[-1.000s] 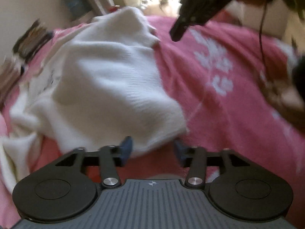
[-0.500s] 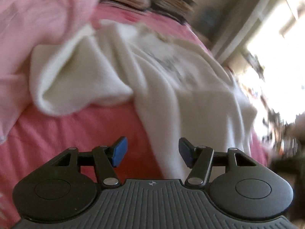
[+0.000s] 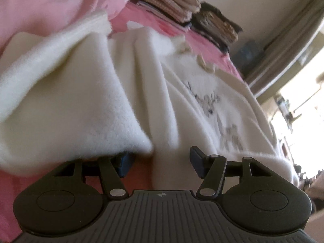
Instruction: Fold clothes
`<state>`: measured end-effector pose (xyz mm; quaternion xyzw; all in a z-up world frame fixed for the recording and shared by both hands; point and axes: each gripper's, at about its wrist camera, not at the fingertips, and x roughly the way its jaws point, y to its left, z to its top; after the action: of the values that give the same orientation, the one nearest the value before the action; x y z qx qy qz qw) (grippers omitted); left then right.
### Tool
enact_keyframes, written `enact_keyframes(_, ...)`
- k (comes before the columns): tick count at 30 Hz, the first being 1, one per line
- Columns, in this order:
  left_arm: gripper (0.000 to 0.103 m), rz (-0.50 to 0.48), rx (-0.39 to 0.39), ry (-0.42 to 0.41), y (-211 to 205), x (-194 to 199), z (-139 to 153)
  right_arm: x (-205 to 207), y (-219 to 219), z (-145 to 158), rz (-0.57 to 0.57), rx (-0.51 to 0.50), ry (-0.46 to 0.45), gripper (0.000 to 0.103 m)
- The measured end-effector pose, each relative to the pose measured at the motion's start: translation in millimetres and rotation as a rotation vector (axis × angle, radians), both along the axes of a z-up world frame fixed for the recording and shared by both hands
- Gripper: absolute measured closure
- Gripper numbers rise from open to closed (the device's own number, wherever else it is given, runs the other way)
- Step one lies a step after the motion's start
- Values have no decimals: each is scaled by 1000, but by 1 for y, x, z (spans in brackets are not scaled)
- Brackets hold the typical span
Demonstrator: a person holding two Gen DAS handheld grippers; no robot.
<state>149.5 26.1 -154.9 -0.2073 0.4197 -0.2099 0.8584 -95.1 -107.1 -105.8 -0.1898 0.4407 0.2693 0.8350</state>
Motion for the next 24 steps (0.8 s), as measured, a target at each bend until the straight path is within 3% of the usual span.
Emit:
enact_keyframes(2, 65, 26, 5, -28, 0, -3, 0, 1, 0, -1, -3, -12, -15, 65)
enact_keyframes(5, 82, 39, 6, -48, 3, -6, 3, 3, -7, 4, -29, 21, 8, 83)
enact_keyframes(7, 85, 46, 8, -67, 7, -8, 13, 6, -13, 9, -42, 60, 43, 89)
enact_keyframes(15, 87, 11, 130, -289, 22, 4, 74, 32, -14, 42, -29, 337, 135, 90)
enact_keyframes(20, 86, -21, 253, -336, 25, 23, 68, 70, 20, 26, 33, 405, 191, 90)
enact_keyframes(24, 85, -18, 292, -283, 30, 28, 42, 97, 46, -12, 13, 417, 292, 90)
